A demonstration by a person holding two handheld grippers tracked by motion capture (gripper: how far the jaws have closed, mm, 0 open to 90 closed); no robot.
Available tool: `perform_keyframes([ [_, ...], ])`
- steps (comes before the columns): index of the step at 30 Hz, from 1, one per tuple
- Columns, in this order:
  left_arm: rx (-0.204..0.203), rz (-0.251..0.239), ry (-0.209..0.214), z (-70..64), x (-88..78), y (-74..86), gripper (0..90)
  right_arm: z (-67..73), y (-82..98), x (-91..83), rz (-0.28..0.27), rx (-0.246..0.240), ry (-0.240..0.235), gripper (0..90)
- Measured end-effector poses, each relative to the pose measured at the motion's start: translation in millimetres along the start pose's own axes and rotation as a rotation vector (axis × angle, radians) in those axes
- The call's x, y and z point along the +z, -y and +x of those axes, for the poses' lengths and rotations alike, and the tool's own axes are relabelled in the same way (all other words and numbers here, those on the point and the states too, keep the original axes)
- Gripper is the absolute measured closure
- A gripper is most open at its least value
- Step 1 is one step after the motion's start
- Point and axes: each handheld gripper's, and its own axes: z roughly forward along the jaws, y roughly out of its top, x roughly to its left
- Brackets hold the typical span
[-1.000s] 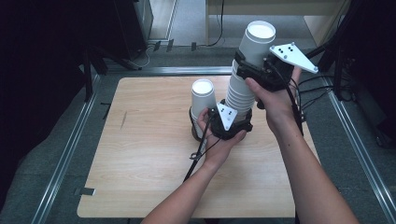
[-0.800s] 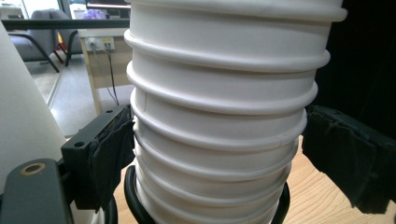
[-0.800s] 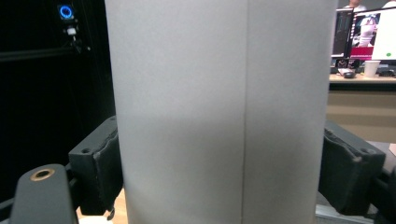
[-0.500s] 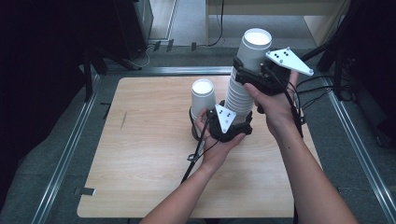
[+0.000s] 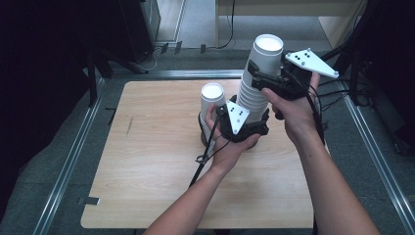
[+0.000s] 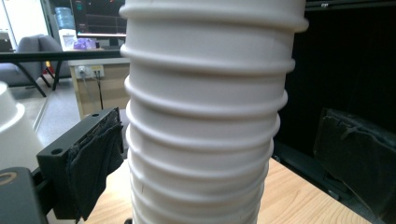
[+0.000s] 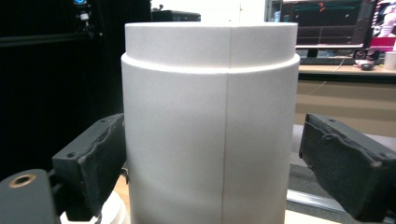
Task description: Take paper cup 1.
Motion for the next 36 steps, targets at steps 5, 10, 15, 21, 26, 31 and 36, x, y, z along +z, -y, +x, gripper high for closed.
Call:
perform_keyframes([
  [5, -0.019, -0.007, 0.006, 0.6, 4.0, -6.3, 1.8, -1.8, -0.4, -1.4, 0.016, -0.005, -0.025, 7.4],
  [10, -0.031, -0.018, 0.008, 1.1, 6.5, -12.1, 1.8, -3.5, 0.2, -2.9, 0.021, -0.015, -0.035, 8.2],
  [15, -0.041, -0.024, 0.005, 2.0, 7.9, -16.9, 1.8, -4.9, 0.3, -3.8, 0.022, -0.017, -0.041, 11.6],
  [21, -0.057, -0.038, -0.008, 5.4, 8.3, -24.6, 1.9, -2.8, 0.5, -3.5, 0.023, -0.023, -0.040, 13.5],
  [26, -0.042, -0.043, -0.002, 6.4, 8.9, -31.0, 1.8, -2.8, 1.2, -3.0, 0.030, -0.030, -0.041, 14.2],
  [31, -0.018, -0.039, 0.002, 5.2, 13.2, -34.9, 1.9, -0.4, 1.3, -2.4, 0.029, -0.036, -0.034, 16.7],
  [36, -0.009, -0.010, 0.006, 5.2, 18.5, -38.1, 1.9, -1.5, 1.6, -2.5, 0.028, -0.038, -0.044, 17.1],
])
